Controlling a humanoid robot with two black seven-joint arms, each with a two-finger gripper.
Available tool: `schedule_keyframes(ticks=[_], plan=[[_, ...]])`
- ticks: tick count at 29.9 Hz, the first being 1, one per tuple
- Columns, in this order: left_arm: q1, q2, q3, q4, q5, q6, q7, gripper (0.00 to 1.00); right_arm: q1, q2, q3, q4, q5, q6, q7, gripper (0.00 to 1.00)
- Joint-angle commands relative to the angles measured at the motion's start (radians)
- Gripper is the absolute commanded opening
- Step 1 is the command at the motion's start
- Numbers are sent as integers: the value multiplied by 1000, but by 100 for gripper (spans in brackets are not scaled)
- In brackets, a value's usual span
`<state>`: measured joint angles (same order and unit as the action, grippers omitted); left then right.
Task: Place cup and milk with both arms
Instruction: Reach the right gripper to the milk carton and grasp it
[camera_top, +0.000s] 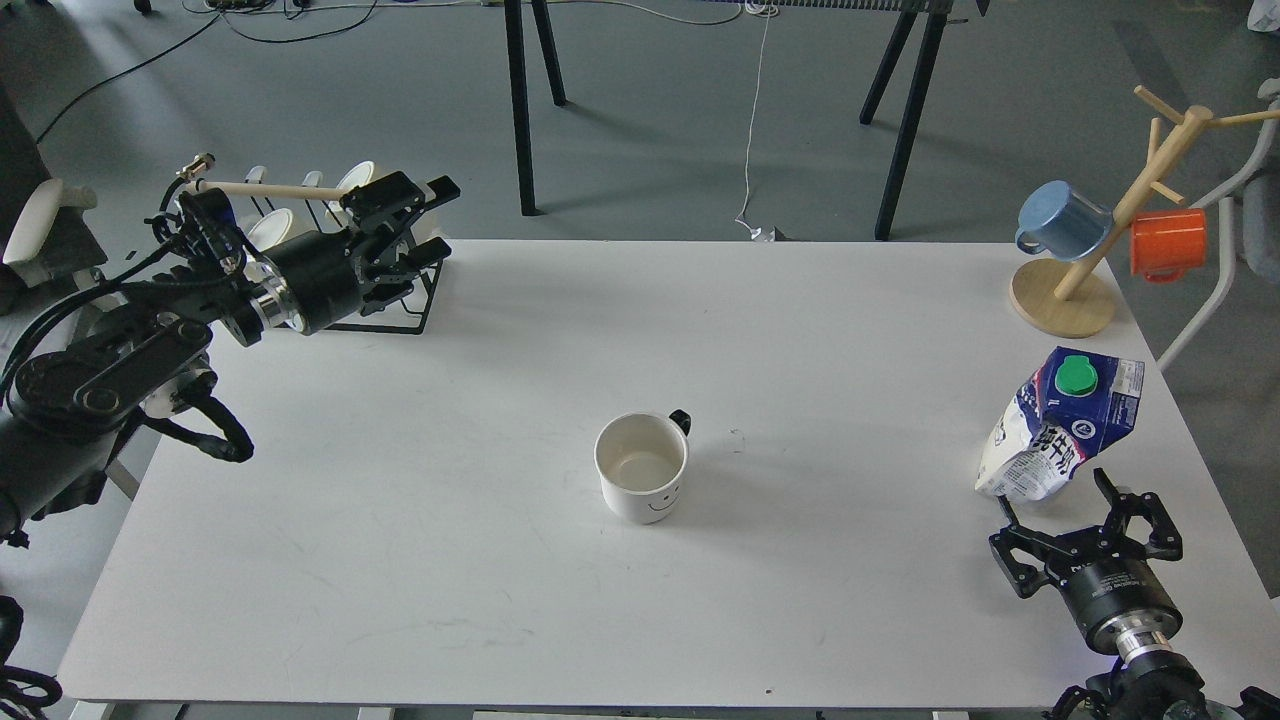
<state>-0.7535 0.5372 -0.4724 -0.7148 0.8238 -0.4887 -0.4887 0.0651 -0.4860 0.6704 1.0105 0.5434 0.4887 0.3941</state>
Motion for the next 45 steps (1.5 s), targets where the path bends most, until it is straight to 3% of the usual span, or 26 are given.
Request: schedule_keyframes(ticks=[1, 13, 29, 45], plan=[[16, 1, 0, 0, 0, 0, 0, 89, 28, 49, 0, -23, -23, 0, 0, 98], [22, 1, 1, 0, 3, 0, 0, 90, 35, 89, 3, -23, -43, 0, 0, 98], [25, 1, 3, 3, 4, 0, 0, 90, 32, 20, 149, -24, -28, 0, 2, 98], [43, 4, 3, 3, 5, 0, 0, 90, 33, 35, 136, -24, -36, 0, 2, 98]])
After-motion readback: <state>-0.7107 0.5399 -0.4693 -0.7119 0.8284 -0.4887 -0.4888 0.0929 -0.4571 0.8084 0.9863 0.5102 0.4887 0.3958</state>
